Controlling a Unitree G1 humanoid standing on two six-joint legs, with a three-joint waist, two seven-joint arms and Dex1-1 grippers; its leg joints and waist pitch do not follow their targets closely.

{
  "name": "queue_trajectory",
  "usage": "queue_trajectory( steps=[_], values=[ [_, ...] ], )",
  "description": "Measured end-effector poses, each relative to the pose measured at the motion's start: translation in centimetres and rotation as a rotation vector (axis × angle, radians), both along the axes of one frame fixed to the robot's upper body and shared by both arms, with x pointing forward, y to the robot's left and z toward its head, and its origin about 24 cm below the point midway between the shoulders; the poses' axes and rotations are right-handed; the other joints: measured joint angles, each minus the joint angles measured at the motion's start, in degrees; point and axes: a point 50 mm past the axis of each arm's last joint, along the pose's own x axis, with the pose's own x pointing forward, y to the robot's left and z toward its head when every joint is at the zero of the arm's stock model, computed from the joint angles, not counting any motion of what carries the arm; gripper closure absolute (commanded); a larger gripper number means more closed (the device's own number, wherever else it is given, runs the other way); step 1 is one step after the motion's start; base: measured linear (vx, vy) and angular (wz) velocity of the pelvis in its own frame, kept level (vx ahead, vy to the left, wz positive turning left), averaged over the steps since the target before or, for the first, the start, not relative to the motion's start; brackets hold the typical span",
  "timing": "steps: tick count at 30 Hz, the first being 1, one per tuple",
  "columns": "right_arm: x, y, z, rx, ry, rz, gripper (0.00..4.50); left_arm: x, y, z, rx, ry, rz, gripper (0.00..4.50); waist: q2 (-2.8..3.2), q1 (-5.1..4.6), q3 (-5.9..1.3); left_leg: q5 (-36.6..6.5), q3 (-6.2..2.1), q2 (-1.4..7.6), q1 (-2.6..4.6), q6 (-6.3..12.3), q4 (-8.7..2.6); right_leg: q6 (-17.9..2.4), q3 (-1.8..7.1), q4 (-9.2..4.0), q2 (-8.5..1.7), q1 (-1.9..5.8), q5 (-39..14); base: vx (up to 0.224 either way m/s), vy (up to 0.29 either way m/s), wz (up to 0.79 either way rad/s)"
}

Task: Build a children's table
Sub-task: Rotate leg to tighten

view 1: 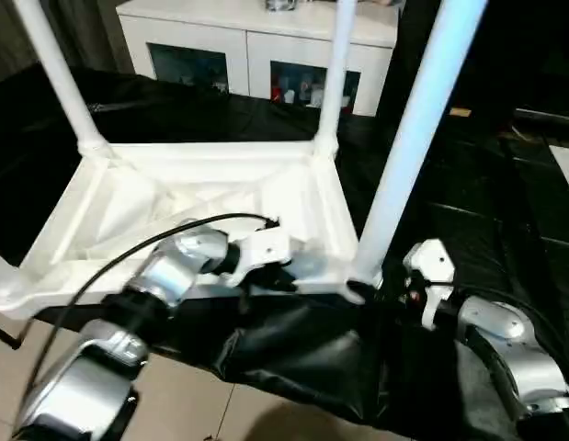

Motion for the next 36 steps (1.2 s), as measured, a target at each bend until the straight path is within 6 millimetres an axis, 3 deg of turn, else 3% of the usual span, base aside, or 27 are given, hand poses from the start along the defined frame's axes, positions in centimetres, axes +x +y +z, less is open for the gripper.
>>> queue_trajectory(
  steps=[5, 13, 25, 29, 33, 36],
  values=[
    [-0.1, 0.1, 0.1, -0.007, 0.009, 0.040, 1.24, -0.2, 0.5, 0.1, 0.010, 0.002, -0.006, 4.50, 0.00, -0.03, 0.00, 0.02, 0.00, 0.00, -0.04, -0.02, 0.00, 0.03, 0.00, 0.00, 0.00, -0.01, -0.02, 0.000, 0.000, 0.00],
    [0.0, 0.1, 0.2, -0.005, 0.014, 0.044, 1.81, -0.3, 0.6, 0.2, 0.011, 0.014, -0.004, 4.50, 0.00, -0.10, 0.00, 0.02, 0.01, 0.00, -0.06, -0.01, 0.00, 0.07, 0.00, 0.00, 0.01, -0.03, -0.06, 0.000, 0.000, 0.00],
    [0.0, 0.2, 0.0, 0.005, 0.025, 0.047, 1.88, -0.4, 0.6, 0.2, 0.016, 0.017, 0.003, 4.50, -0.08, -0.11, -0.02, 0.02, 0.03, 0.01, -0.05, -0.01, 0.00, 0.07, 0.01, 0.01, 0.01, -0.02, -0.06, 0.000, 0.000, 0.00],
    [1.0, 1.0, -0.5, 0.023, 0.003, -0.065, 1.88, 0.2, 0.4, 0.1, 0.023, -0.013, 0.065, 4.50, -0.21, -0.55, -0.10, 0.06, 0.02, 0.00, 0.10, -0.08, 0.04, 0.03, 0.02, 0.06, 0.00, 0.09, 0.00, 0.000, 0.000, 0.00],
    [3.1, 2.4, -1.2, 0.077, -0.005, -0.356, 1.89, 1.4, -1.1, -0.4, -0.023, -0.038, 0.226, 4.50, -0.29, -1.31, -0.04, 0.12, 0.02, -0.03, 0.05, -0.20, 0.07, 0.25, 0.06, -0.07, 0.00, 0.09, -0.12, -0.027, 0.002, 0.00],
    [5.1, 3.2, -1.5, 0.099, 0.014, -0.648, 1.89, 2.3, -4.6, -0.9, -0.065, -0.057, 0.363, 4.50, -0.34, -1.45, -0.06, 0.13, 0.02, -0.05, 0.06, -0.18, 0.10, 0.26, 0.08, -0.42, -0.01, 0.19, -0.12, -0.018, 0.007, 0.00]
  ],
)
